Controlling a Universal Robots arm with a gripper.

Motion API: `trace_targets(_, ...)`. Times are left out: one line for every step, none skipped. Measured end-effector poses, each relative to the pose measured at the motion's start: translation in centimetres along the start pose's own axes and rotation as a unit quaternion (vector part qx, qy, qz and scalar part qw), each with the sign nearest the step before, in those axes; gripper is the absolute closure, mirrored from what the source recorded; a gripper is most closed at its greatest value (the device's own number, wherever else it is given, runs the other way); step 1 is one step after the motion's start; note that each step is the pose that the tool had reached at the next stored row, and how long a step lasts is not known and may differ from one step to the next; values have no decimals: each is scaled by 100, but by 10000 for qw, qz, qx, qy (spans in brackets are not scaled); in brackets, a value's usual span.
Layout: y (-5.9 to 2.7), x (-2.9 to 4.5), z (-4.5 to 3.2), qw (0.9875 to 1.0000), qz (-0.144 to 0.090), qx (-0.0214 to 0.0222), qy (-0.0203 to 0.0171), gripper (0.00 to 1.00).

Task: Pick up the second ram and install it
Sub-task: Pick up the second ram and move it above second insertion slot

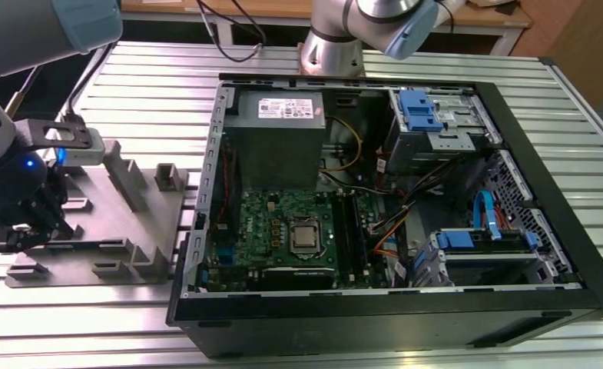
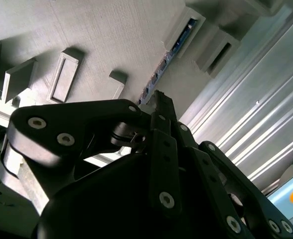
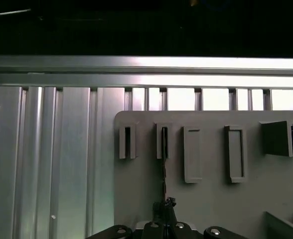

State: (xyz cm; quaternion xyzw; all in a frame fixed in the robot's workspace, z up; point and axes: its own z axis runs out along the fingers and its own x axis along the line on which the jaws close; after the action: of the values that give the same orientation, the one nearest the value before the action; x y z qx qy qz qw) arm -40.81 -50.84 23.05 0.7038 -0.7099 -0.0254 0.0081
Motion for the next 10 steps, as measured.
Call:
trace_targets(0, 0, 2, 10000, 11, 0, 0, 93)
trace_targets(2, 0, 6, 10000, 18, 2, 0, 93)
trace_targets(5, -1, 11, 10000, 21, 5, -1, 93)
trace_targets(6, -2, 14, 10000, 22, 9, 0, 93)
trace_targets(8, -3, 21, 10000, 22, 20, 0, 93)
trace_targets(11, -3, 27, 10000, 21, 37, -1, 93)
trace_targets(13, -3, 35, 10000, 20, 56, -1, 93)
trace_targets(16, -3, 42, 10000, 20, 75, -1, 93)
trace_targets(21, -3, 48, 10000, 19, 85, -1, 93)
trace_targets(26, -3, 52, 10000, 19, 88, -1, 93)
